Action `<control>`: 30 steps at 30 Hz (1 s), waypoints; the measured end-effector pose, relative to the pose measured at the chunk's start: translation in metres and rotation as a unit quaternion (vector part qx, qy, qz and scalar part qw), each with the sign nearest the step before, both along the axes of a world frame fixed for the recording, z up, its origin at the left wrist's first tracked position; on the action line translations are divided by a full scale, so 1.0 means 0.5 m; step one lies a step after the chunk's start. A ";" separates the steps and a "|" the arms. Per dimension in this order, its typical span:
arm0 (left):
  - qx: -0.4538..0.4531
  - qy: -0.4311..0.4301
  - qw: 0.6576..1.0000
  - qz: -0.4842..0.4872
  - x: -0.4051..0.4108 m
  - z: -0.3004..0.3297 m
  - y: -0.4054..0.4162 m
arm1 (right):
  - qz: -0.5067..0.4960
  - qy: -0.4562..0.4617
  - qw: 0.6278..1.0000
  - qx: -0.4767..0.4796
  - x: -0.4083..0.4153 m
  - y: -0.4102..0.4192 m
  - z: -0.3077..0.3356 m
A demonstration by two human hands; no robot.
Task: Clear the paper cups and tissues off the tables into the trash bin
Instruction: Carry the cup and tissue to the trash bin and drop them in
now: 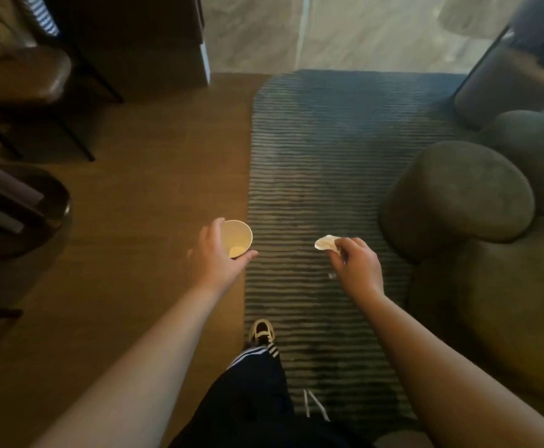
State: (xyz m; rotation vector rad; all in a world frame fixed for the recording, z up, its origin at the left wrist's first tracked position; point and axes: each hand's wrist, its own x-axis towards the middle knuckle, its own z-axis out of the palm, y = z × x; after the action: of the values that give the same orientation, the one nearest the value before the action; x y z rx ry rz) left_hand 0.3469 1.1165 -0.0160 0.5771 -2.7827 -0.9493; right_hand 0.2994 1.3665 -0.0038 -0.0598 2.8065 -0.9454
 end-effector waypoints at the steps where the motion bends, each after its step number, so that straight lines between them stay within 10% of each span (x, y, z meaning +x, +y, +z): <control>1: 0.005 -0.004 1.000 -0.010 -0.064 0.008 -0.012 | -0.009 0.003 1.000 -0.001 -0.061 -0.009 0.008; 30: 0.007 -0.027 0.982 -0.185 -1.749 0.066 0.079 | -0.193 0.028 0.980 -0.043 -1.603 0.055 0.037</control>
State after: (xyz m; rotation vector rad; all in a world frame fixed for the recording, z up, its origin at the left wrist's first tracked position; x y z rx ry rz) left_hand -0.5277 1.1559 0.0172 0.0821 -2.9951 -1.0314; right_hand -0.5022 1.3938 0.0146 0.4702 2.8838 -1.1608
